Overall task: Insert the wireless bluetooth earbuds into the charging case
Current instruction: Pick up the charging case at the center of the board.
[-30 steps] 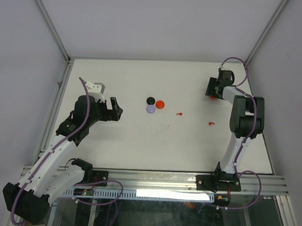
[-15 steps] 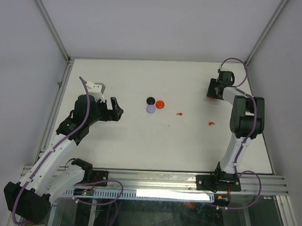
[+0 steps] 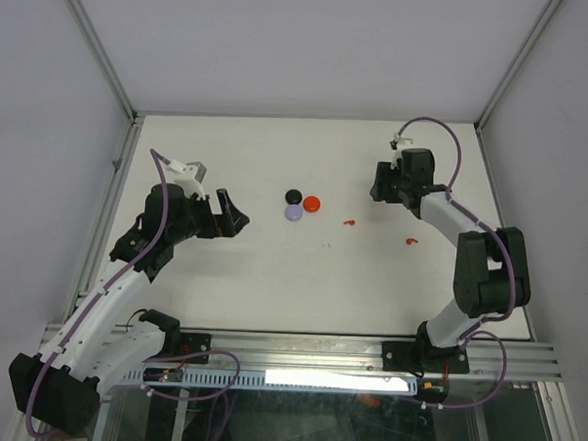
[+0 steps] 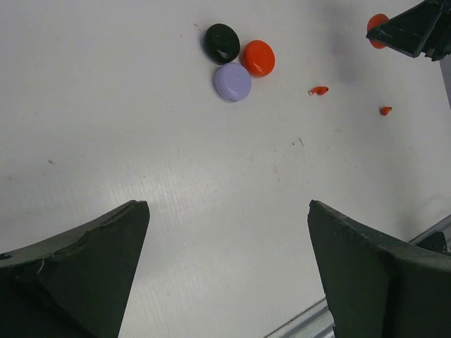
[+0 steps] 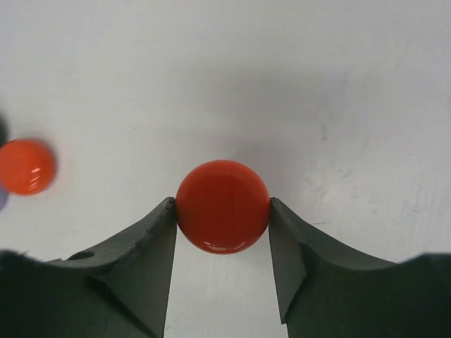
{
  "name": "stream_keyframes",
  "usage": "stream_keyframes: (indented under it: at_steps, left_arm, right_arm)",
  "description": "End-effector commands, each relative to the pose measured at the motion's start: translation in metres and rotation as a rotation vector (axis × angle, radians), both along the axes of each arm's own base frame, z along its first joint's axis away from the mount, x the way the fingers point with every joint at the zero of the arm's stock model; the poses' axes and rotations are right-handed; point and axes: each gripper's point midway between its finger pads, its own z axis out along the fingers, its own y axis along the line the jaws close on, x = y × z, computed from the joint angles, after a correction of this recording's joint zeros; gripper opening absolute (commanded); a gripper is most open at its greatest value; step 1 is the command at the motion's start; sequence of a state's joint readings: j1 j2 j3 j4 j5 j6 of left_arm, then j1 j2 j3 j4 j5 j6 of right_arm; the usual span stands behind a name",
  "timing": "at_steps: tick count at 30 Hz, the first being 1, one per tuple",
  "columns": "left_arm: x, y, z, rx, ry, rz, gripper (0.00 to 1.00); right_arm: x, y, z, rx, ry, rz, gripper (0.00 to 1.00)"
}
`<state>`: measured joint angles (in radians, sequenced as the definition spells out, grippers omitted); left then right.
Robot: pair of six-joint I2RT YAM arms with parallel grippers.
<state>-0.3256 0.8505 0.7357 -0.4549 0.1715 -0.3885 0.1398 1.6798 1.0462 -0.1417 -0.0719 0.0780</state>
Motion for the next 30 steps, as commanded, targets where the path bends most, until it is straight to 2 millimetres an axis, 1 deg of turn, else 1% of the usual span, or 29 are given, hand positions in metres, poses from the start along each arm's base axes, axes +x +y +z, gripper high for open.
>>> stream_keyframes:
  at_steps: [1, 6, 9, 13, 16, 18, 20, 28, 30]
  left_arm:
    - [0.001, -0.012, 0.017, -0.103, -0.03, -0.02, 0.99]
    - [-0.004, -0.021, 0.021, -0.171, -0.012, -0.046, 0.99]
    - [-0.007, -0.031, 0.023, -0.233, -0.002, -0.078, 0.98]
    - [-0.013, -0.046, 0.023, -0.317, 0.037, -0.137, 0.97]
    - [-0.017, -0.057, 0.027, -0.385, 0.048, -0.178, 0.95]
    - [-0.021, -0.064, 0.03, -0.428, 0.051, -0.204, 0.94]
    - [-0.025, -0.071, 0.034, -0.456, 0.045, -0.232, 0.94]
    - [-0.04, -0.105, 0.045, -0.524, -0.009, -0.322, 0.9]
    - [-0.04, -0.109, 0.045, -0.531, -0.017, -0.32, 0.88]
  right_arm:
    - [-0.014, 0.052, 0.059, 0.058, -0.189, 0.16, 0.44]
    - [-0.05, 0.105, 0.093, 0.092, -0.314, 0.338, 0.46]
    - [-0.077, 0.136, 0.113, 0.128, -0.391, 0.465, 0.47]
    - [-0.11, 0.169, 0.133, 0.14, -0.488, 0.623, 0.47]
    - [-0.134, 0.188, 0.144, 0.127, -0.577, 0.729, 0.47]
    - [-0.148, 0.197, 0.146, 0.115, -0.624, 0.789, 0.47]
    - [-0.16, 0.206, 0.153, 0.109, -0.67, 0.838, 0.47]
    - [-0.198, 0.238, 0.17, 0.077, -0.791, 0.987, 0.47]
    - [-0.207, 0.245, 0.173, 0.058, -0.819, 1.013, 0.47]
